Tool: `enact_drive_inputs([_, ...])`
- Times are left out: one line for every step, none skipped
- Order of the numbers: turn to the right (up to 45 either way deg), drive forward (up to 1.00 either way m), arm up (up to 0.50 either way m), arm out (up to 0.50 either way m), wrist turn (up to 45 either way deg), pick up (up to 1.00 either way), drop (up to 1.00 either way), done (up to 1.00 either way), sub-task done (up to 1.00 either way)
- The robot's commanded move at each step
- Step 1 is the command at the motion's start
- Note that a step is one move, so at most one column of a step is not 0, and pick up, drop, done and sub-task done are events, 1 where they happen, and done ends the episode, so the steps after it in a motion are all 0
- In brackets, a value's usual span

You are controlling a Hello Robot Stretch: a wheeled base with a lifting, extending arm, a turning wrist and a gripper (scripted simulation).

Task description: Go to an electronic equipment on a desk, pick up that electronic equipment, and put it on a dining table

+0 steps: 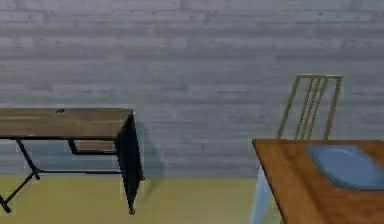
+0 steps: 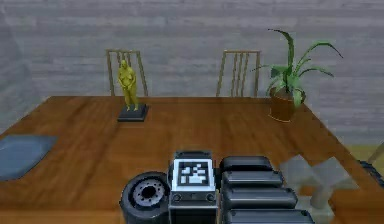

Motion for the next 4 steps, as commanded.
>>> enact_drive_inputs([45.0,0.0,0.0,0.0,0.0,0.0,0.0,0.0,0.0])
enact_drive_inputs([21.0,0.0,0.0,0.0,0.0,0.0,0.0,0.0,0.0])
enact_drive_inputs([-45.0,0.0,0.0,0.0,0.0,0.0,0.0,0.0,0.0])
enact_drive_inputs([-45.0,0.0,0.0,0.0,0.0,0.0,0.0,0.0,0.0])
